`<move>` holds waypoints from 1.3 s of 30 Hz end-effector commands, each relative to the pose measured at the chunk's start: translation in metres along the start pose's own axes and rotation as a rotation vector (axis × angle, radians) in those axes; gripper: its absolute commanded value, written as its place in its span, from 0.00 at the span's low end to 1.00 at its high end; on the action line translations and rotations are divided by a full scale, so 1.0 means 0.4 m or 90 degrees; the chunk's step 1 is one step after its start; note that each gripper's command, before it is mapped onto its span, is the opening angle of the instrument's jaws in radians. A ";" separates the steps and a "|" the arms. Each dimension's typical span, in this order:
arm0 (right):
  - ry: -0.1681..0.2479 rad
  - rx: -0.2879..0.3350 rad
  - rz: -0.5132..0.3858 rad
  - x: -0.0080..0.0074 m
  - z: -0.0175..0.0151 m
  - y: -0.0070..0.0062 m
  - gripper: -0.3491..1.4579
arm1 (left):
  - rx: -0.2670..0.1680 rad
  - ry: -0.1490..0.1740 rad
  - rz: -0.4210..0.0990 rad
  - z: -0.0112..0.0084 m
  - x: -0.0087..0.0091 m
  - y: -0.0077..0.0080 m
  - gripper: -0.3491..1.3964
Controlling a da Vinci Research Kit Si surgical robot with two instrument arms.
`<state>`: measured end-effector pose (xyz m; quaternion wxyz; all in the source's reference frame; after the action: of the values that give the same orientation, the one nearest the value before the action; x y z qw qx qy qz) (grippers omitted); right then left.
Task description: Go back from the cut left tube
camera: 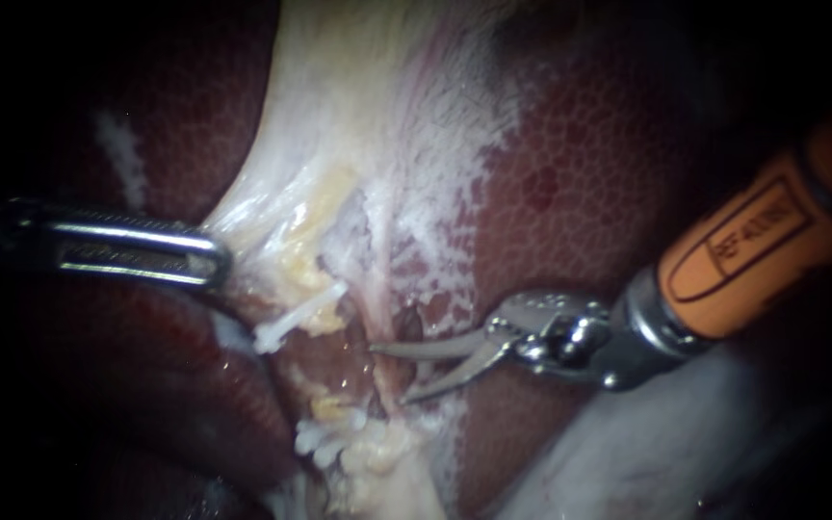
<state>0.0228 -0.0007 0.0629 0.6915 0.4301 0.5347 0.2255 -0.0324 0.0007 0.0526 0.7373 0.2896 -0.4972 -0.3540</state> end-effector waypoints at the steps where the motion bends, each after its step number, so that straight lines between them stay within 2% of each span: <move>1: 0.005 -0.016 -0.017 0.0002 -0.0013 -0.0002 0.82 | 0.000 0.000 0.000 0.0000 0.0000 -0.0001 0.00; 4: 0.016 -0.055 -0.064 0.0012 -0.0047 -0.0006 0.85 | 0.000 0.000 0.000 0.0000 0.0000 -0.0001 0.00; 11: 0.020 -0.120 -0.164 0.0027 -0.0098 -0.0020 0.88 | 0.000 0.000 0.000 0.0000 0.0001 -0.0001 0.00; 13: 0.019 -0.152 -0.196 0.0025 -0.0107 -0.0028 0.94 | 0.000 0.000 0.000 0.0000 0.0001 0.0000 0.00; 17: 0.016 -0.200 -0.238 0.0023 -0.0117 -0.0042 0.98 | 0.000 0.000 0.000 0.0000 0.0001 0.0000 0.00; 23: 0.003 -0.246 -0.298 0.0037 -0.0140 -0.0075 0.98 | 0.000 0.000 0.000 0.0000 0.0001 0.0000 0.00; 31: -0.018 -0.295 -0.345 0.0065 -0.0171 -0.0114 0.98 | 0.000 0.000 0.000 0.0001 0.0002 0.0001 0.00; 34: -0.029 -0.312 -0.349 0.0069 -0.0180 -0.0119 0.98 | 0.000 0.000 0.000 0.0002 0.0002 0.0001 0.00; 39: -0.035 -0.317 -0.350 0.0070 -0.0184 -0.0120 0.98 | 0.000 0.000 0.000 0.0002 0.0002 0.0001 0.00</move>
<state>0.0161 0.0015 0.0569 0.8240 0.0954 0.5399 0.1433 -0.0324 0.0006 0.0528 0.7375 0.2892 -0.4971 -0.3539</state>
